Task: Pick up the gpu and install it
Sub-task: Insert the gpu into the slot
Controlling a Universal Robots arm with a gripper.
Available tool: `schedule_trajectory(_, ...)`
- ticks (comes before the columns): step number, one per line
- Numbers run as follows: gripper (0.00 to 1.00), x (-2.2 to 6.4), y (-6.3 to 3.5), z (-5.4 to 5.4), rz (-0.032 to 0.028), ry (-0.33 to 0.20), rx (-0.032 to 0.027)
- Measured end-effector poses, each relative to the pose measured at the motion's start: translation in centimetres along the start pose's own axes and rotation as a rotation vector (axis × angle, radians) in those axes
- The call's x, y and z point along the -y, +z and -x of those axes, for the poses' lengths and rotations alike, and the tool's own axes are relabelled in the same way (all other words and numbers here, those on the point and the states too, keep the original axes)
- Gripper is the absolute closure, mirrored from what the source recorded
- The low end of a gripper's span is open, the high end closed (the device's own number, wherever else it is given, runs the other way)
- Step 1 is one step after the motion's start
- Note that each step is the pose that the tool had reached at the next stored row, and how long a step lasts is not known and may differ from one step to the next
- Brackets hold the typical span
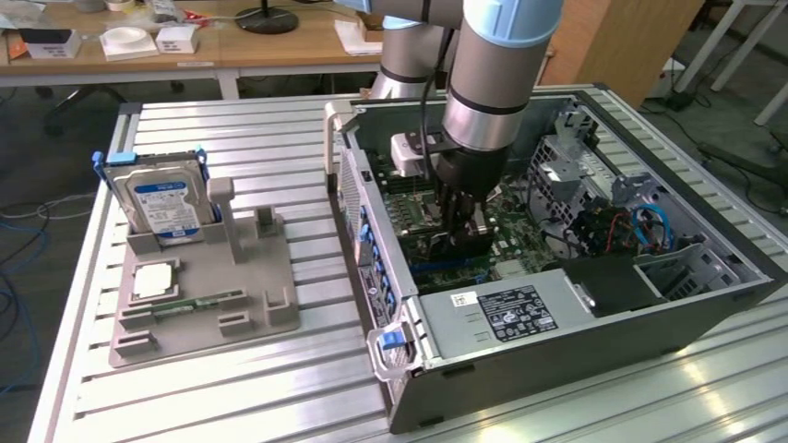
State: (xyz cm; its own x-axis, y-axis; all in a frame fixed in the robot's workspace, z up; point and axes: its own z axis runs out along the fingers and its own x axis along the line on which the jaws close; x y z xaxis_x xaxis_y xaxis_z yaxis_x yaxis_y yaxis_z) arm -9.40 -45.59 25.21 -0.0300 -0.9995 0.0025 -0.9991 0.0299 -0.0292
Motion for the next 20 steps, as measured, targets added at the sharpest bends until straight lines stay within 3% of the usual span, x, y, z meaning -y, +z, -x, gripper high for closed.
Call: schedule_trajectory(20,0.74,-0.02,0.54,0.08,0.0001,-0.003,-0.0003)
